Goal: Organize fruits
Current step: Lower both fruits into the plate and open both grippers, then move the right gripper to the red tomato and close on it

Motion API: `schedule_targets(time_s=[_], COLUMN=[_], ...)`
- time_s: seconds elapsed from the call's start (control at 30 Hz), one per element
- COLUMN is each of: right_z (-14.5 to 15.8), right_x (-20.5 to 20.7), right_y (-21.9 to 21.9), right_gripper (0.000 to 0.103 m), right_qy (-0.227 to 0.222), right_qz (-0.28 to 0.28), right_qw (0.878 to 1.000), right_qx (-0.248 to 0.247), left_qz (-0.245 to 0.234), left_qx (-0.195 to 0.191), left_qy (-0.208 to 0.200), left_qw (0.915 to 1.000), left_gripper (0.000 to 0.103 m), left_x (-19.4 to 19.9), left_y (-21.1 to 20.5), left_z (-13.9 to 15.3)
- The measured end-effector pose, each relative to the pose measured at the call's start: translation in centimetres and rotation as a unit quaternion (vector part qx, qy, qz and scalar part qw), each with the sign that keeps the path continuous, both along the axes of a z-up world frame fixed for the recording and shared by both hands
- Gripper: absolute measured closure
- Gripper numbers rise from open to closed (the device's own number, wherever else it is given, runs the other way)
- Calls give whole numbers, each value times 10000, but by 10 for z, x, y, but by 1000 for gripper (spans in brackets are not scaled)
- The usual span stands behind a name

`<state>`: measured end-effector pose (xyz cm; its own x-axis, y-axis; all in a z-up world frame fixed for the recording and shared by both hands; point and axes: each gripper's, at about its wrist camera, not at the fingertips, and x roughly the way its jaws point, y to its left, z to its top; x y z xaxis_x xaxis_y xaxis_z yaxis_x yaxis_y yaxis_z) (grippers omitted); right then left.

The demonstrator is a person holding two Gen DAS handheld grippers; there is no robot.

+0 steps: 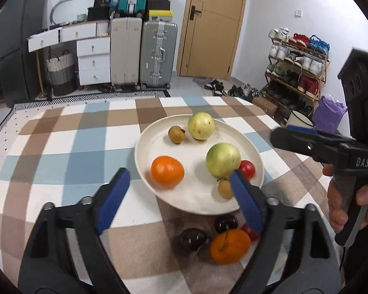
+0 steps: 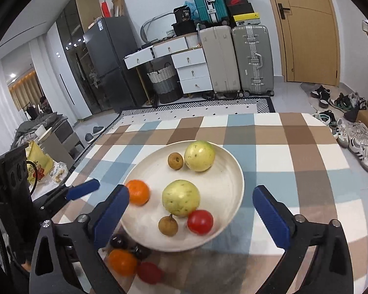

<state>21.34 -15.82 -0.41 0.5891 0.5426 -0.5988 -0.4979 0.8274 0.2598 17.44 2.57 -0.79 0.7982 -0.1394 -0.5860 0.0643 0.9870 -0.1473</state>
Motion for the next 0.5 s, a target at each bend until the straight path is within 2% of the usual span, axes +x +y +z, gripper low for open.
schedule_targets(time_s=[0.07,0.13,0.33,0.5], right_z=[0,-2,-20,-35], right_x=[-13,-25,-45,-52], right_y=[-5,-10,-13,-8], right_gripper=[1,0,0,0], right_qy=[-36,-83,19,149], right_qz=[109,196,298,419], right_qw=[9999,9997,9990,9969], right_qx=[-58,-102,-342,-644], left_qz=[63,104,129,47], left_qx=[16,-2,161,91], left_qy=[3,-17,-121,-14], left_qw=[10000,9999,9997,9999], left_gripper=[14,1,1,1], left_x=[-12,-25,-59,-68], left_y=[2,4,2,-3], left_z=[3,6,6,-1])
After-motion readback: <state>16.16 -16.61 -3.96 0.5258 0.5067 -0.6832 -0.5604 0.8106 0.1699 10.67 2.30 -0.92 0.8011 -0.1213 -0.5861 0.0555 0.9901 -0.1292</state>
